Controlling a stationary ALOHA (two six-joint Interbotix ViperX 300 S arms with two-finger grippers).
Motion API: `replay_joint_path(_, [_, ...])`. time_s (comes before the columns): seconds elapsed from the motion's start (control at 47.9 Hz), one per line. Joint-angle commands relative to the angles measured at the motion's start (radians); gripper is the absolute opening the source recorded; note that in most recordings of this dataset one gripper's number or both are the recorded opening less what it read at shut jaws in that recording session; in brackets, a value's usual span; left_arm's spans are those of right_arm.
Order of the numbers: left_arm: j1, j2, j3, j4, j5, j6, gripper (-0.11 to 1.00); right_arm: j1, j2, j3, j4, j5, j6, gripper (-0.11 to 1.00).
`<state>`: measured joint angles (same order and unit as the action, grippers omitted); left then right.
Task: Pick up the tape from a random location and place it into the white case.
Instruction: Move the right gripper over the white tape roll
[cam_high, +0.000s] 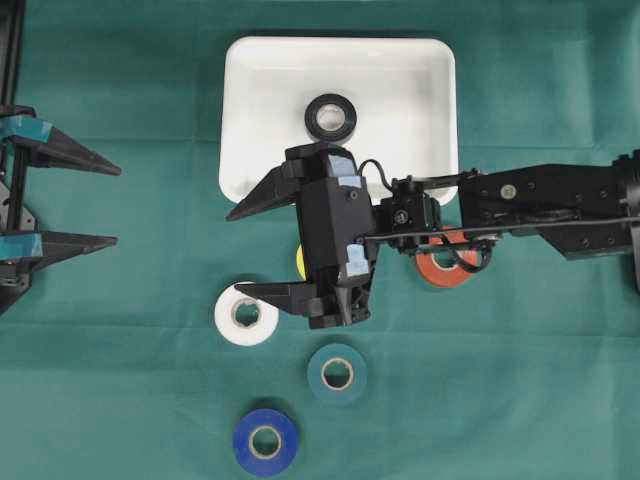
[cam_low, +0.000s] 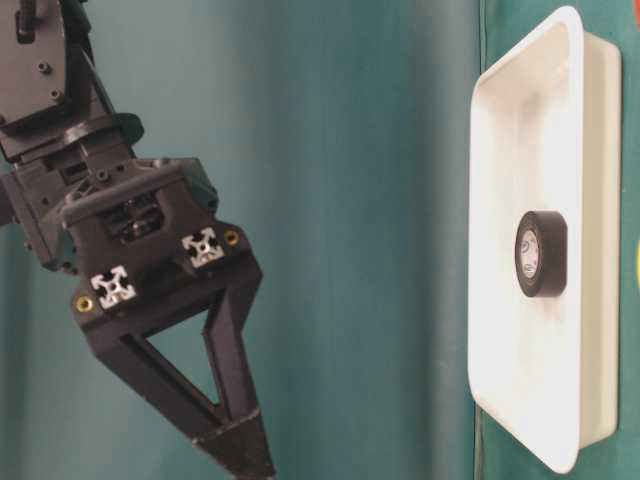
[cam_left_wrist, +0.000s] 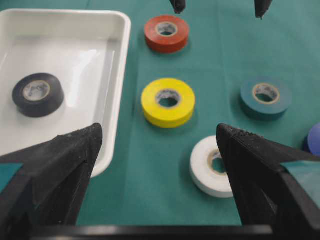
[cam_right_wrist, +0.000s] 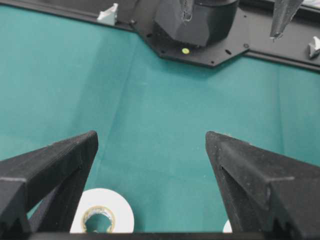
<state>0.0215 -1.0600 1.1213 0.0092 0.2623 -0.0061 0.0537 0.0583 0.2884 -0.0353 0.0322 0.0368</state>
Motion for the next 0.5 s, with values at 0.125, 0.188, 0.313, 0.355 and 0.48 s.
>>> replay_joint_path(0.125, [0.003,0.009,-0.012,-0.002,-0.009,0.000,0.95,0.003,0.015,-0.035,0.003,0.044,0.018,0.91])
replay_joint_path(0.188, [0.003,0.009,-0.014,-0.002,-0.009,0.000,0.95,0.003,0.029,-0.048,0.003,0.084,0.031,0.91])
replay_joint_path(0.313, [0.003,0.009,-0.012,-0.002,-0.009,0.000,0.95,0.005,0.066,-0.097,0.003,0.199,0.054,0.91])
replay_joint_path(0.355, [0.003,0.009,-0.012,-0.002,-0.009,0.000,0.95,0.008,0.080,-0.115,0.005,0.242,0.060,0.91])
replay_joint_path(0.48, [0.003,0.009,-0.012,-0.002,-0.009,0.000,0.95,0.012,0.117,-0.172,0.003,0.360,0.063,0.91])
